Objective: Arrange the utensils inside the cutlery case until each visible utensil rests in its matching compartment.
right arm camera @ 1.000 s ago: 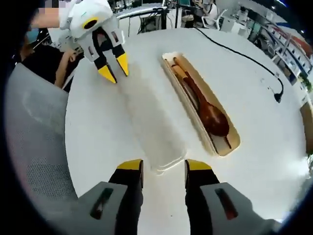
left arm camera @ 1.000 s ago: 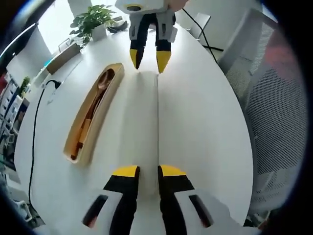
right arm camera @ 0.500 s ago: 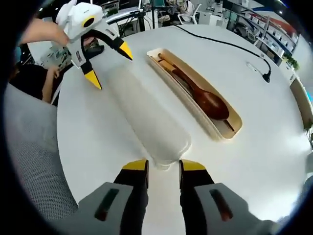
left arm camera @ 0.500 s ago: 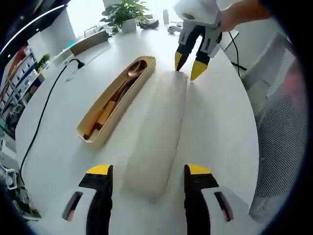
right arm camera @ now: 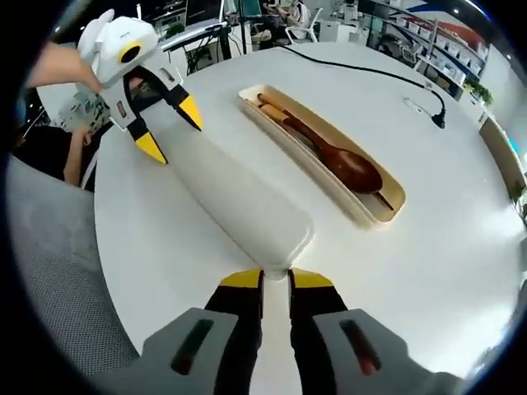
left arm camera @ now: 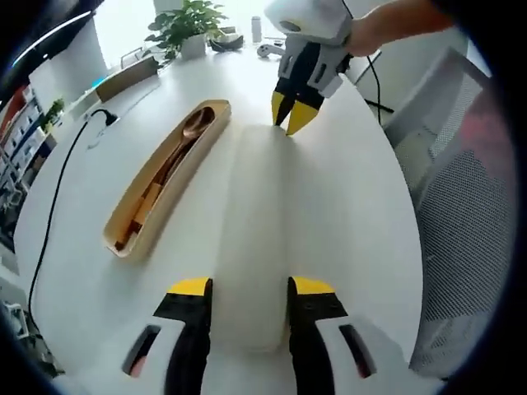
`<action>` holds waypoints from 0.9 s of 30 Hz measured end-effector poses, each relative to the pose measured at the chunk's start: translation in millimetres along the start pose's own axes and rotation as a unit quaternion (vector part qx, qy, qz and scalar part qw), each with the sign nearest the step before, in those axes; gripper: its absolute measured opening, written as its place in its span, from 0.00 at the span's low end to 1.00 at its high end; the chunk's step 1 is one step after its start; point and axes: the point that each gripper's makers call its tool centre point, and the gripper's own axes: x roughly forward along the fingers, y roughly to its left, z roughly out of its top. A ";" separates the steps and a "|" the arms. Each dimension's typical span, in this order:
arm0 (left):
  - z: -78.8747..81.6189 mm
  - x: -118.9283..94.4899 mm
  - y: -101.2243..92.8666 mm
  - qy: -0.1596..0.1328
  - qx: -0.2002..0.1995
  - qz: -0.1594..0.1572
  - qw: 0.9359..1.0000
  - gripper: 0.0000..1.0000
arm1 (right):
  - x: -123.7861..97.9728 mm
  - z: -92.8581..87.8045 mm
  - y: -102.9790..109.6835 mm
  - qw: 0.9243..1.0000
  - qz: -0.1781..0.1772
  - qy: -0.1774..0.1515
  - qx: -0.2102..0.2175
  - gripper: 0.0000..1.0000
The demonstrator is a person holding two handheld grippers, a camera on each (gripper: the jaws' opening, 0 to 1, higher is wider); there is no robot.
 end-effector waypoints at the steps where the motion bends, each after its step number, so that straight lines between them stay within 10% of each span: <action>1: 1.2 0.1 -0.7 -0.003 0.012 0.005 1.000 0.37 | 0.0 -0.3 0.2 1.000 0.001 -0.002 -0.005 0.09; 6: 4.0 -2.0 -6.3 -0.002 0.088 0.015 0.996 0.22 | 5.4 7.5 2.7 0.998 0.023 -0.018 -0.052 0.43; 10: 2.4 -3.9 0.1 -0.009 0.018 0.012 1.000 0.21 | 8.8 16.7 -7.7 0.997 0.017 -0.010 -0.077 0.47; 24: 2.2 -2.7 6.7 -0.020 0.001 0.022 1.000 0.22 | 16.0 24.9 -7.2 0.976 0.073 0.079 -0.190 0.34; 27: -2.1 -3.0 14.9 -0.002 -0.046 0.039 0.998 0.39 | 15.0 26.4 -0.6 0.970 0.064 0.075 -0.221 0.29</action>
